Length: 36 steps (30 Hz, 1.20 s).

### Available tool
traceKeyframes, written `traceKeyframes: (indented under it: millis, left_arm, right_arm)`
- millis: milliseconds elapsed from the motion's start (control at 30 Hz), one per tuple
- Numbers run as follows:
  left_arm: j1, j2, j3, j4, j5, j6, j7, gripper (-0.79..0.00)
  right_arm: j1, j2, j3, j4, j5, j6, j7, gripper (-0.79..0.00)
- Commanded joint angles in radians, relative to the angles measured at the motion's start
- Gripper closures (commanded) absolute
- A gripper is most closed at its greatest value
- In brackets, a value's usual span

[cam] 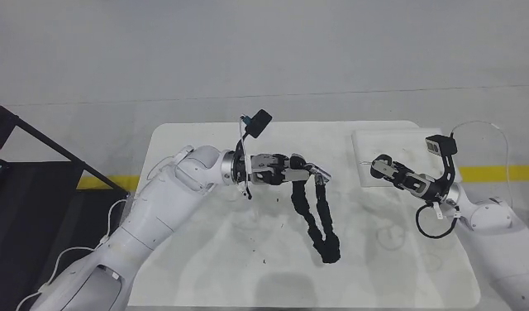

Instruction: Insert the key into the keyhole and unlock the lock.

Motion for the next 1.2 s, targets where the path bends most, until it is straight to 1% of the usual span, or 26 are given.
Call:
traceKeyframes:
  millis: [0, 100, 200, 1067, 1100, 1167]
  left_arm:
    - [-0.014, -0.011, 0.027, 0.042, -0.014, 0.000, 0.000, 0.000]
    - [-0.024, -0.027, 0.051, 0.103, -0.046, 0.000, 0.000, 0.000]
    - [-0.023, -0.038, 0.057, 0.137, -0.078, 0.000, 0.000, 0.000]
    - [-0.018, -0.041, 0.056, 0.136, -0.093, 0.000, 0.000, 0.000]
    - [-0.014, -0.041, 0.058, 0.134, -0.092, 0.007, 0.003, 0.000]
    - [0.006, -0.041, 0.067, 0.125, -0.071, 0.048, -0.004, 0.000]
  right_arm:
    - [0.000, 0.000, 0.000, 0.000, 0.000, 0.000, 0.000, 0.000]
    - [0.000, 0.000, 0.000, 0.000, 0.000, 0.000, 0.000, 0.000]
    - [0.000, 0.000, 0.000, 0.000, 0.000, 0.000, 0.000, 0.000]
    - [0.000, 0.000, 0.000, 0.000, 0.000, 0.000, 0.000, 0.000]
    - [0.000, 0.000, 0.000, 0.000, 0.000, 0.000, 0.000, 0.000]
    - [0.000, 0.000, 0.000, 0.000, 0.000, 0.000, 0.000, 0.000]
